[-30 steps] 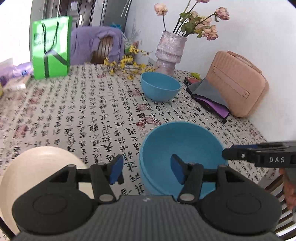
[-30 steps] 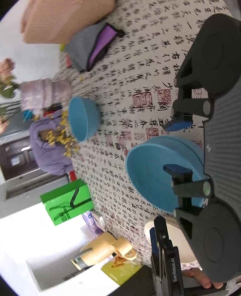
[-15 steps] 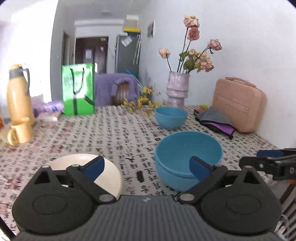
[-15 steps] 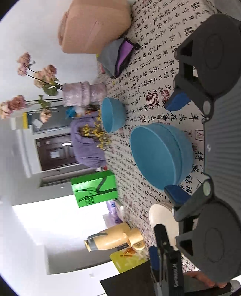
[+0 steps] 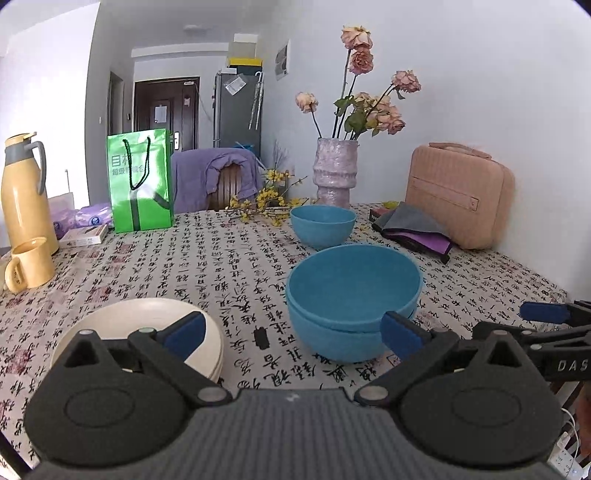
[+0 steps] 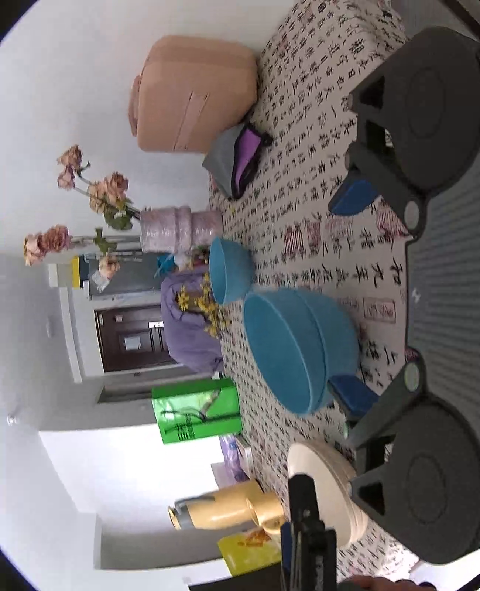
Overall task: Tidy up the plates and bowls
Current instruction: 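Withdraw both grippers and reach to the last blue bowl by the vase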
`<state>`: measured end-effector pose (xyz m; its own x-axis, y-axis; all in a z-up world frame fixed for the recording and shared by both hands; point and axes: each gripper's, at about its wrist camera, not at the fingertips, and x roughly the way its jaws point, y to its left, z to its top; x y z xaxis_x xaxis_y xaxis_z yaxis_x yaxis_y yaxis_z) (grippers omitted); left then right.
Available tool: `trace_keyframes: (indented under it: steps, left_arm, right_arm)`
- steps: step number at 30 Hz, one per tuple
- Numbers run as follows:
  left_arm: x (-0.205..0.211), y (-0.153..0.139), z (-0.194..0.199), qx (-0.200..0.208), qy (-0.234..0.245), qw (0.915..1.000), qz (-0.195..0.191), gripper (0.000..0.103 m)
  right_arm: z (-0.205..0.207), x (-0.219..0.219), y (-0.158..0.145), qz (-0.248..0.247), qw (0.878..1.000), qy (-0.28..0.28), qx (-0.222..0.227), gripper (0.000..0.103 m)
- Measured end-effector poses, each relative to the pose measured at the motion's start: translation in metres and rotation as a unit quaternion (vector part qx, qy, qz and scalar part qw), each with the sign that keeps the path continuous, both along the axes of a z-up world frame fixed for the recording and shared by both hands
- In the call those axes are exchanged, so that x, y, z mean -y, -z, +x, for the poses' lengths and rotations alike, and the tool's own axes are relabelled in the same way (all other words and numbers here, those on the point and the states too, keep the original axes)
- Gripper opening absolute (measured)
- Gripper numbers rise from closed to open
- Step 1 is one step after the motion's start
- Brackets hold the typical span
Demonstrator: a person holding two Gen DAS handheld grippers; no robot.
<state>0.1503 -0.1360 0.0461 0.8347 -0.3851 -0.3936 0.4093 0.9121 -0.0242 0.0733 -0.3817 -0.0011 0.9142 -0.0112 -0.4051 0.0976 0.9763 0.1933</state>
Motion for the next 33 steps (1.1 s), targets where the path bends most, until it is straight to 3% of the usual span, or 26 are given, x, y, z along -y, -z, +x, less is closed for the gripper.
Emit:
trace_keyframes:
  steps: [12,18,22,26,30,33]
  left_arm:
    - [0.02,-0.012,0.061,-0.02,0.006,0.9997,0.014,0.103]
    - [0.038,-0.034,0.133,-0.037,0.034,0.9987,0.009,0.103]
    - [0.055,-0.044,0.211,-0.095,0.054,0.994,0.002,0.102]
    - [0.067,-0.043,0.295,-0.176,0.018,0.984,-0.017,0.081]
    - [0.079,-0.034,0.364,-0.244,0.031,0.967,-0.065,0.073]
    - [0.097,-0.023,0.407,-0.262,0.044,0.9615,-0.072,0.069]
  right_arm:
    - [0.042,0.036,0.0,0.003,1.0,0.02,0.007,0.102]
    - [0.1,0.074,-0.021,0.009,1.0,0.023,-0.002,0.102]
    - [0.163,0.112,-0.03,0.057,0.998,0.011,-0.032,0.102]
    - [0.229,0.144,-0.03,0.093,0.993,0.005,-0.071,0.095]
    - [0.295,0.174,-0.026,0.146,0.983,0.001,-0.107,0.089]
    - [0.342,0.193,-0.013,0.19,0.972,0.005,-0.135,0.08]
